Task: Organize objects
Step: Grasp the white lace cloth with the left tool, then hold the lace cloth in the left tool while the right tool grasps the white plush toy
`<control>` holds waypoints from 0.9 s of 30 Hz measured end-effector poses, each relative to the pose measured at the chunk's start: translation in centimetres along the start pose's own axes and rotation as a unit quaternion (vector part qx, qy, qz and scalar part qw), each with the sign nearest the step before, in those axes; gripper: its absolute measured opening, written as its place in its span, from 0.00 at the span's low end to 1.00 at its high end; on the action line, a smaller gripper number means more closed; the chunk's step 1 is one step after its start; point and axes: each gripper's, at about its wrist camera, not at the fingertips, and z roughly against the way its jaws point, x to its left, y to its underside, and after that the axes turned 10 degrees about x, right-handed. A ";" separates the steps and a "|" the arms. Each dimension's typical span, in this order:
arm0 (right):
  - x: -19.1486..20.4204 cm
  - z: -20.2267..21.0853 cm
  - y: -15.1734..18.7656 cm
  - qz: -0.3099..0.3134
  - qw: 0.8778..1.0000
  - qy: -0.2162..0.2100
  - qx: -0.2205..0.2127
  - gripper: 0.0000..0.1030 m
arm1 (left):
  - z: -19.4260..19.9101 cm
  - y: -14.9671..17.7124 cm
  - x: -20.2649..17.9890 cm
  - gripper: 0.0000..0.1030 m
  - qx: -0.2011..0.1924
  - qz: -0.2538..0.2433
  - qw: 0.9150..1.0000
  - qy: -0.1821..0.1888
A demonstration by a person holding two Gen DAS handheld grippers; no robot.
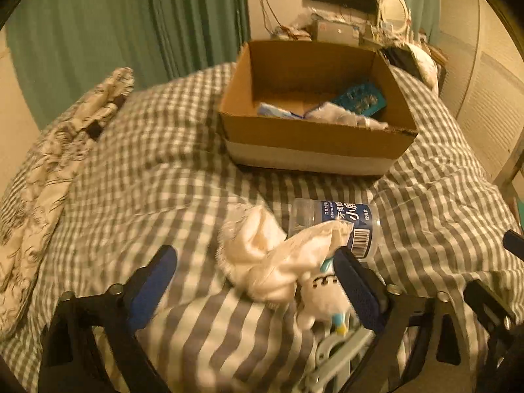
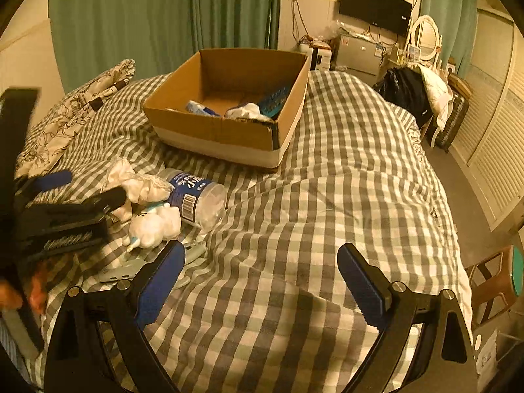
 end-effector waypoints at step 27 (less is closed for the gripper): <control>8.8 -5.6 -3.9 0.015 0.996 -0.045 0.078 0.92 | 5.0 2.8 7.3 0.12 -0.059 0.058 0.996 0.025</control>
